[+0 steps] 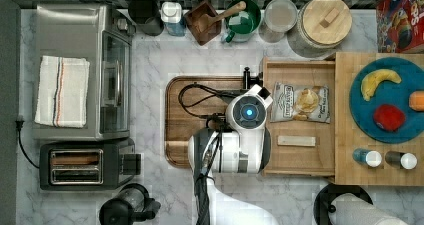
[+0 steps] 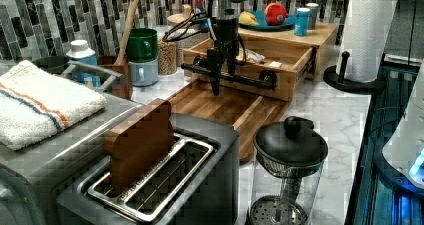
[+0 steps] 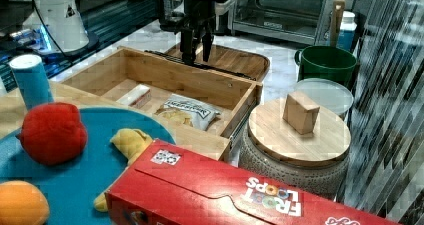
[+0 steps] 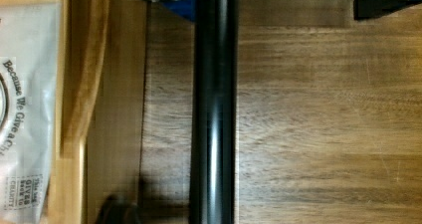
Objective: Open the drawer.
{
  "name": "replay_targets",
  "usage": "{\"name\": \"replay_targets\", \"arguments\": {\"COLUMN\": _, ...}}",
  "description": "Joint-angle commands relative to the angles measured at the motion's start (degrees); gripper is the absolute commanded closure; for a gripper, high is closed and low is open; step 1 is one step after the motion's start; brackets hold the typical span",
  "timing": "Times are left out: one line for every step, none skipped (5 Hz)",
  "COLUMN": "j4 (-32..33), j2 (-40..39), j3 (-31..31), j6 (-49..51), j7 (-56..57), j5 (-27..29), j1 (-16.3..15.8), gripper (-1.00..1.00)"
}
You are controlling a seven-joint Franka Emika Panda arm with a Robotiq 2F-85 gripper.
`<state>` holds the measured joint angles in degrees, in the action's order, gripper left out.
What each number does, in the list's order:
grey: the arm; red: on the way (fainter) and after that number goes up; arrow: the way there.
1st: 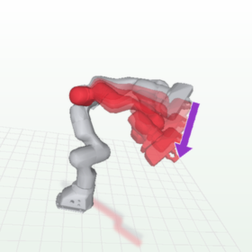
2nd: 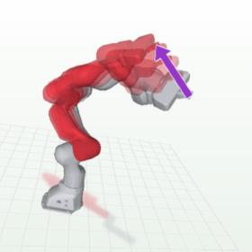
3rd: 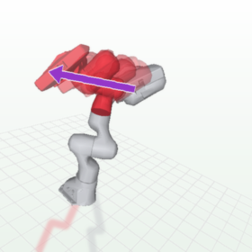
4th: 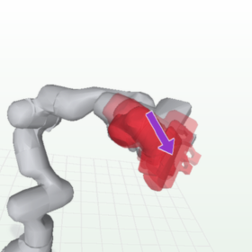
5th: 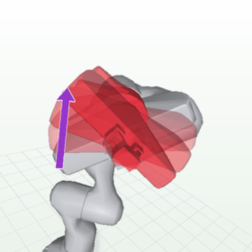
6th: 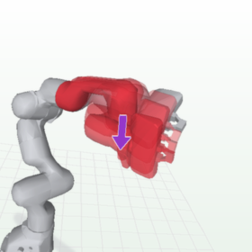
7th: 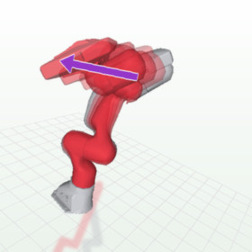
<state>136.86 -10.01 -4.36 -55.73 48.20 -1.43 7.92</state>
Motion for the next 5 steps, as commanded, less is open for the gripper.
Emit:
{"name": "replay_targets", "arguments": {"j4": -1.7, "j2": 1.9, "j3": -4.1, "j6": 0.1, "j7": -2.6, "j5": 3.8, "j1": -4.1, "gripper": -1.00}}
{"name": "replay_targets", "arguments": {"j4": -1.7, "j2": 1.9, "j3": -4.6, "j6": 0.1, "j7": -2.7, "j5": 3.7, "j1": -3.6, "gripper": -1.00}}
{"name": "replay_targets", "arguments": {"j4": -1.7, "j2": 1.9, "j3": -4.7, "j6": 0.1, "j7": -2.7, "j5": 3.7, "j1": -3.5, "gripper": -1.00}}
{"name": "replay_targets", "arguments": {"j4": -1.7, "j2": 1.9, "j3": -4.6, "j6": 0.0, "j7": -2.7, "j5": 3.7, "j1": -3.6, "gripper": -1.00}}
{"name": "replay_targets", "arguments": {"j4": -1.7, "j2": 1.9, "j3": -4.6, "j6": 0.0, "j7": -2.7, "j5": 3.7, "j1": -3.6, "gripper": -1.00}}
